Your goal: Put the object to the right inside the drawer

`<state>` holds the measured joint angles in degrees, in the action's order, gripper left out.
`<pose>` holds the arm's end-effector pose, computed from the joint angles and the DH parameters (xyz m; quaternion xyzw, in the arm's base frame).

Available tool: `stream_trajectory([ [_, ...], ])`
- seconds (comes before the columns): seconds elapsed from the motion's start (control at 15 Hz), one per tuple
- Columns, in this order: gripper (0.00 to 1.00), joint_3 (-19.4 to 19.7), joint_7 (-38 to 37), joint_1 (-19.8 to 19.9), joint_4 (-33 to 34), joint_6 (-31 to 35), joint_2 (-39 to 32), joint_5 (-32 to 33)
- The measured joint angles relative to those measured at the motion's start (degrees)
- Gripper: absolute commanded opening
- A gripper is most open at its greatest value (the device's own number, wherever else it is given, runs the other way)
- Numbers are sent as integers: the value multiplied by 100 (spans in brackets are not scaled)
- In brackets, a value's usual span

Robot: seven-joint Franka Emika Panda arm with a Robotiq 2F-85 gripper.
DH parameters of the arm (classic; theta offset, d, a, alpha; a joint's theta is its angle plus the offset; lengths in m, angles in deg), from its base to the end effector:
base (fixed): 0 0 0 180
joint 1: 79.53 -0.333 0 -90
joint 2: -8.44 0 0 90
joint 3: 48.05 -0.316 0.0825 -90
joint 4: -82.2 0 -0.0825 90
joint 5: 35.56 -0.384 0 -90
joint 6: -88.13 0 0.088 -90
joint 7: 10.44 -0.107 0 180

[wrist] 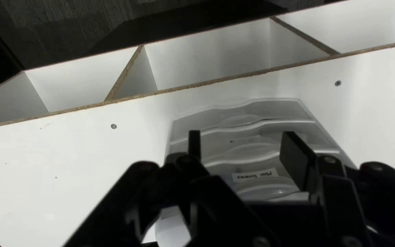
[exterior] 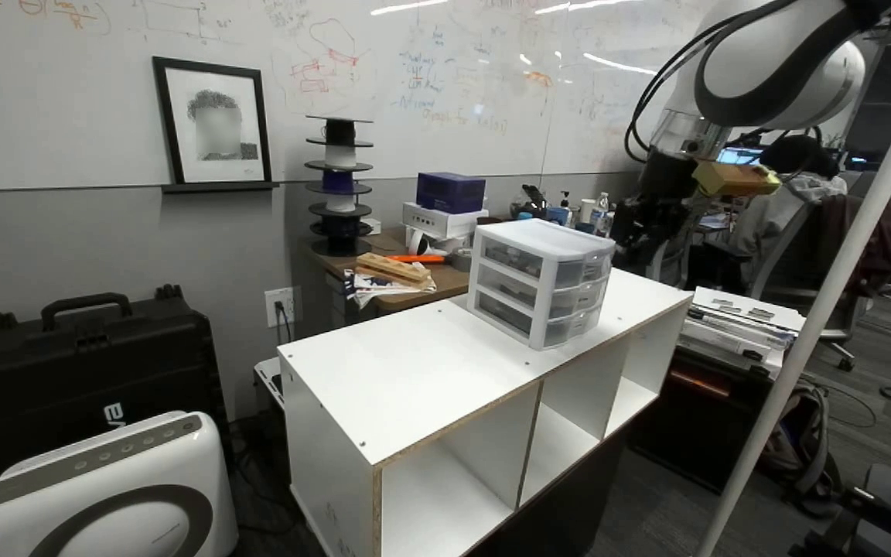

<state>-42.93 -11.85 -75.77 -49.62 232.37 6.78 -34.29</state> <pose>0.5271 -0.0821 0.3535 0.9923 -0.0808 0.0930 0.0147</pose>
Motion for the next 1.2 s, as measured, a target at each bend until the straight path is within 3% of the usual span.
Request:
stream_trajectory([
  [0.13, 100, -34, 0, -4, -121, -555, 438, 31],
  [0.4, 100, -161, 58, -40, -303, -1686, 1390, 32],
  [0.6, 100, -262, 116, -142, -394, -2182, 2007, 25],
  [1.0, 100, -363, 296, -462, -455, -2344, 2799, -156],
  [1.2, 100, -369, 293, -469, -496, -2348, 2833, -165],
])
